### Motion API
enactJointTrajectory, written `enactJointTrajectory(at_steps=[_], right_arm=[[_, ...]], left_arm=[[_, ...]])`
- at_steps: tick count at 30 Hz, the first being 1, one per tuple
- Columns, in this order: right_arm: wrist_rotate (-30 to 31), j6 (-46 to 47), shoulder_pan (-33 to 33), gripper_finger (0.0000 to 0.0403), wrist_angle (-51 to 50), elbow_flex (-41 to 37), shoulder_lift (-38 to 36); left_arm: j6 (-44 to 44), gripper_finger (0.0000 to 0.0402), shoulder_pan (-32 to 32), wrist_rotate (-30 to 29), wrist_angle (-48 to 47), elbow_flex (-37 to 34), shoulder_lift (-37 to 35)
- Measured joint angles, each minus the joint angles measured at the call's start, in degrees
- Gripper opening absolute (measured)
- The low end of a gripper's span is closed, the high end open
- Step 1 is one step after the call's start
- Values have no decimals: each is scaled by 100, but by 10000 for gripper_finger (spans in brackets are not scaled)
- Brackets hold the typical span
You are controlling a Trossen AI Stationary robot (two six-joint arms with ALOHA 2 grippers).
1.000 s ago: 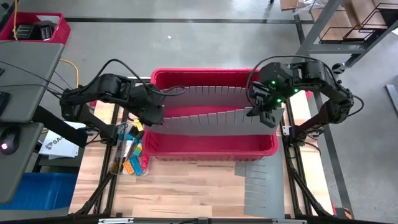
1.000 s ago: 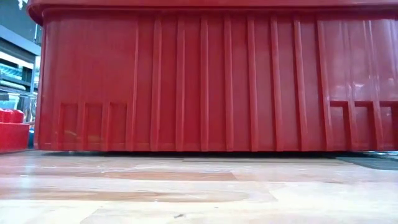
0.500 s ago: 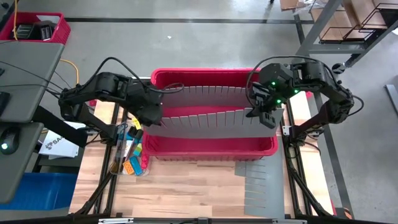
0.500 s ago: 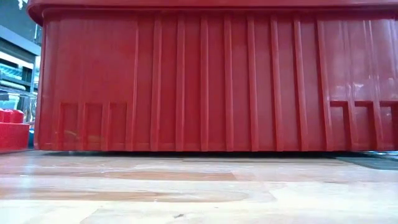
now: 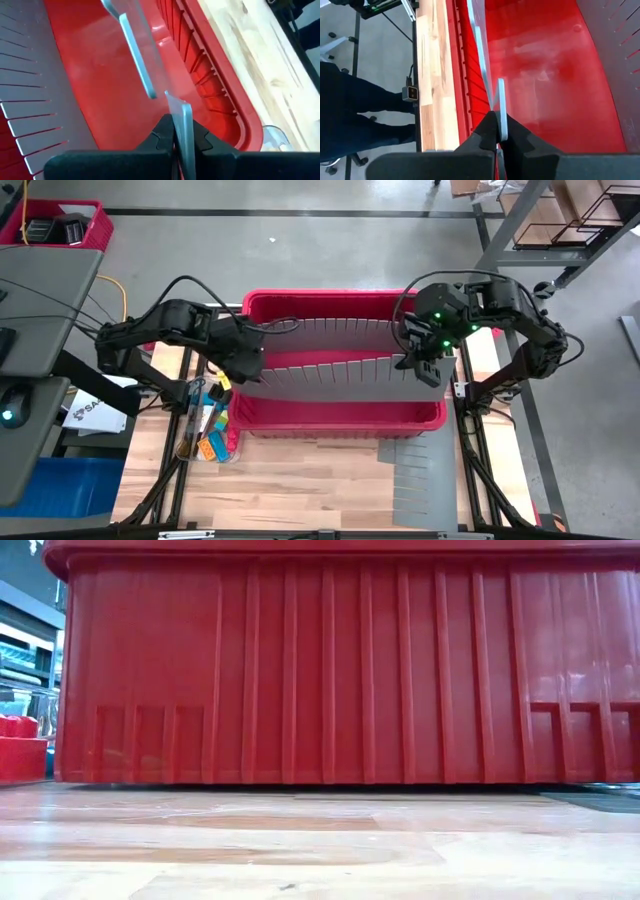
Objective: Sort Items/Unsort Items
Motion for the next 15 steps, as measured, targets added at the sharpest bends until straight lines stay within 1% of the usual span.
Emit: enactJointTrajectory(at_steps=[9,15], right_arm=[[-25,18,0,0,27,0,0],[-18,39,0,0,9,0,17]], left_arm=[[-615,0,-39,306,25,-2,-165],[-486,0,-36,173,21,-2,-166]])
